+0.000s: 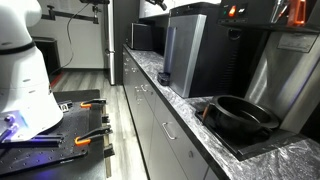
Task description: Open the tap dispenser
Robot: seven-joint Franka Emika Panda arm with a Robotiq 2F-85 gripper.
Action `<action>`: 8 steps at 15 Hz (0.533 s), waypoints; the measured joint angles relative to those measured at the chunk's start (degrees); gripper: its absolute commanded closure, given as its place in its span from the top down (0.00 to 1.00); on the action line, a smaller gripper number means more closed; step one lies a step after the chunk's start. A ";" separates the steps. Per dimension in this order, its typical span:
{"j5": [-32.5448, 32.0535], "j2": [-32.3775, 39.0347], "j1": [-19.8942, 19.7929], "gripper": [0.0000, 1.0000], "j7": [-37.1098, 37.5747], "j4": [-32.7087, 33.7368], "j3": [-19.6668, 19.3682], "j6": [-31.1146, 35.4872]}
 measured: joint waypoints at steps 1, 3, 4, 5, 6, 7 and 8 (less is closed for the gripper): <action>0.00 0.38 0.00 0.00 0.00 0.24 0.10 0.48; -0.04 1.24 -0.13 0.00 0.00 0.82 0.46 1.08; -0.05 1.64 -0.38 0.00 0.00 1.16 0.82 1.17; -0.05 2.04 -0.56 0.00 0.00 1.42 1.07 1.40; -0.05 2.40 -0.73 0.00 0.00 1.61 1.31 1.61; -0.05 2.74 -1.09 0.00 0.00 1.83 1.68 1.77; -0.05 3.05 -1.54 0.00 0.00 2.01 1.99 2.00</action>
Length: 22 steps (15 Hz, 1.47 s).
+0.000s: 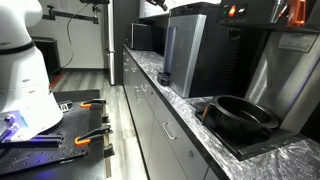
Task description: Open the tap dispenser
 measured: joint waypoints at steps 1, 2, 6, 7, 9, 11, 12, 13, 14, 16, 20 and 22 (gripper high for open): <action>0.00 0.29 -0.47 0.00 0.00 0.07 0.28 0.43; 0.00 0.59 -1.12 0.00 0.00 0.13 0.73 0.99; 0.00 1.55 -3.81 0.00 0.00 0.26 2.37 3.72; 0.00 1.73 -4.48 0.00 0.00 0.30 2.80 4.26; 0.00 2.14 -5.80 0.00 0.00 0.45 3.82 5.26; 0.00 2.54 -6.94 0.00 0.00 0.67 4.77 5.88; 0.00 2.71 -7.44 0.00 0.00 0.76 5.23 6.05; 0.00 2.87 -7.94 0.00 0.00 0.85 5.70 6.19; 0.00 2.98 -8.39 0.00 0.00 0.93 6.07 6.29; 0.00 3.16 -9.54 0.00 0.00 1.14 7.02 6.38; 0.00 3.39 -12.33 0.00 0.00 1.75 9.00 6.99; 0.00 3.46 -13.97 0.00 0.00 1.97 10.17 7.65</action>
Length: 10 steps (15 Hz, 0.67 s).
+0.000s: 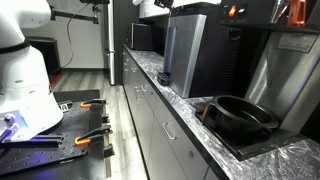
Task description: Open the tap dispenser
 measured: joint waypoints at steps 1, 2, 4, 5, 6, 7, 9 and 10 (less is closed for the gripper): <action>0.00 0.02 -0.57 0.00 0.00 0.01 0.58 0.20; 0.01 -0.03 -1.09 0.00 0.00 0.03 1.06 0.36; 0.02 -0.24 -1.89 0.00 0.01 0.04 1.91 0.45; 0.02 -0.33 -2.17 0.00 0.00 0.04 2.20 0.48; 0.03 -0.45 -2.50 0.00 0.01 0.04 2.51 0.50; 0.03 -0.55 -2.80 0.00 0.01 0.04 2.83 0.52; 0.04 -0.72 -3.24 0.00 0.01 0.04 3.26 0.54; 0.04 -0.78 -3.42 0.00 0.01 0.04 3.47 0.56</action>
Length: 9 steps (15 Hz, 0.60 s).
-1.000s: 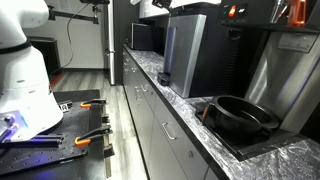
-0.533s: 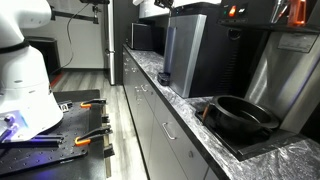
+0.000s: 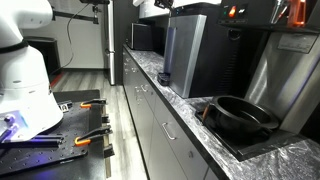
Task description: Open the tap dispenser
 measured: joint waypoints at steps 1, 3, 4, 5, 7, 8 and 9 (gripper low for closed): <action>0.00 -0.06 -0.21 0.00 0.00 0.00 0.22 0.04; 0.01 -0.21 -0.61 0.00 0.00 0.00 0.59 0.07; 0.03 -0.28 -0.79 0.00 0.01 0.00 0.79 0.08; 0.03 -0.32 -0.88 0.00 0.01 0.00 0.88 0.09; 0.03 -0.32 -0.85 0.00 0.01 0.00 0.88 0.09; 0.03 -0.32 -0.82 0.00 0.01 -0.01 0.88 0.08; 0.04 -0.32 -0.74 0.00 0.01 -0.01 0.82 0.08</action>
